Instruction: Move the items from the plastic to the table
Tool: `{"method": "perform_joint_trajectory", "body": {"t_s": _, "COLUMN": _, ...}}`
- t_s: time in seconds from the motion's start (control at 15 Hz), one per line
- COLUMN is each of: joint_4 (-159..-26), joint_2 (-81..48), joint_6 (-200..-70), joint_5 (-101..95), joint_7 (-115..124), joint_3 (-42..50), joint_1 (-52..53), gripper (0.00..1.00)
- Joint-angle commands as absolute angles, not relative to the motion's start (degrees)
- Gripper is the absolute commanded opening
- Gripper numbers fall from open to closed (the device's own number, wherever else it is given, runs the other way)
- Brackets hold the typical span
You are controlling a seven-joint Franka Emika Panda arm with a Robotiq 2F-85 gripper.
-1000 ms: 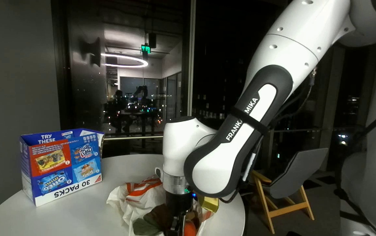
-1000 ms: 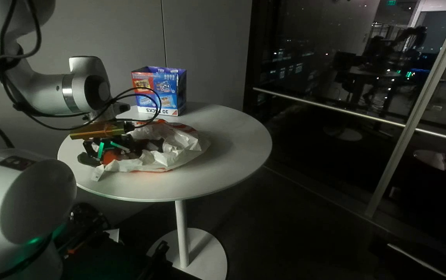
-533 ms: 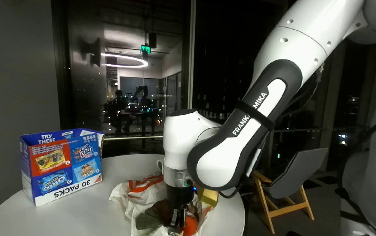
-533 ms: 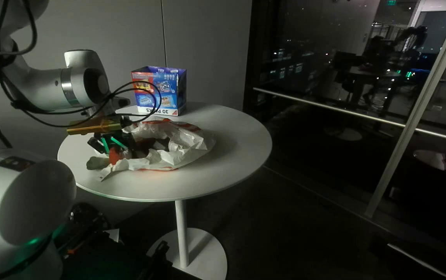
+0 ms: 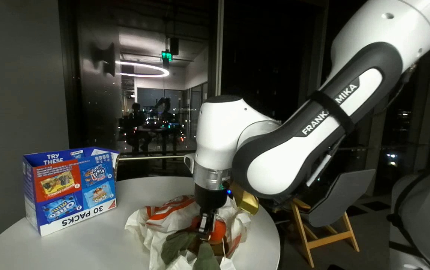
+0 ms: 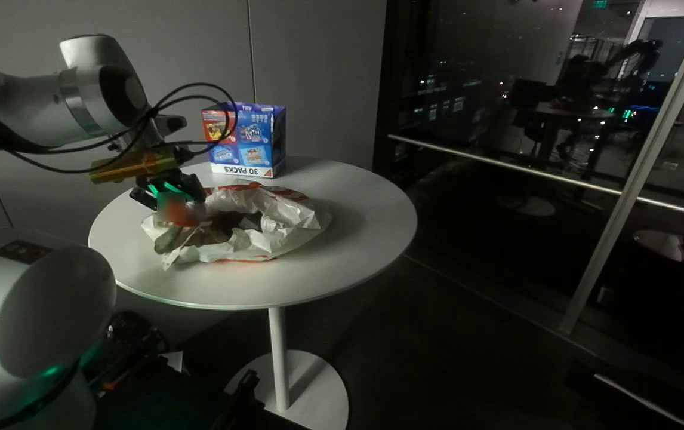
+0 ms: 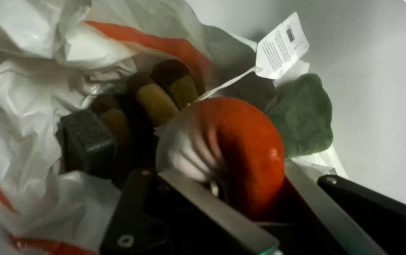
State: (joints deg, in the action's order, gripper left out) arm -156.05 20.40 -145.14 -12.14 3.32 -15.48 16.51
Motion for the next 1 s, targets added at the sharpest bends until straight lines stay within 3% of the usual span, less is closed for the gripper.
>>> {"method": "perform_joint_trajectory", "body": {"t_s": 0.0, "joint_4": -156.0, "joint_2": 25.7, "joint_6": -149.9, "joint_5": -16.3, "joint_7": 8.7, "joint_3": -19.9, "joint_1": 14.7, "gripper": 0.02}}
{"method": "perform_joint_trajectory", "body": {"t_s": 0.27, "joint_4": -150.2, "joint_2": 23.7, "joint_6": -156.3, "joint_5": -23.9, "joint_7": 15.2, "joint_3": -27.4, "joint_1": 10.6, "gripper": 0.00}}
{"method": "perform_joint_trajectory", "body": {"t_s": 0.53, "joint_4": -143.0, "joint_2": 19.1, "joint_6": -162.0, "joint_5": -35.7, "joint_7": 22.3, "joint_3": -36.5, "joint_1": 3.7, "gripper": 0.04}}
{"method": "perform_joint_trajectory", "body": {"t_s": 0.93, "joint_4": -128.6, "joint_2": 7.8, "joint_6": -153.6, "joint_5": -63.1, "joint_7": 41.7, "joint_3": -56.1, "joint_1": -16.1, "gripper": 0.05}}
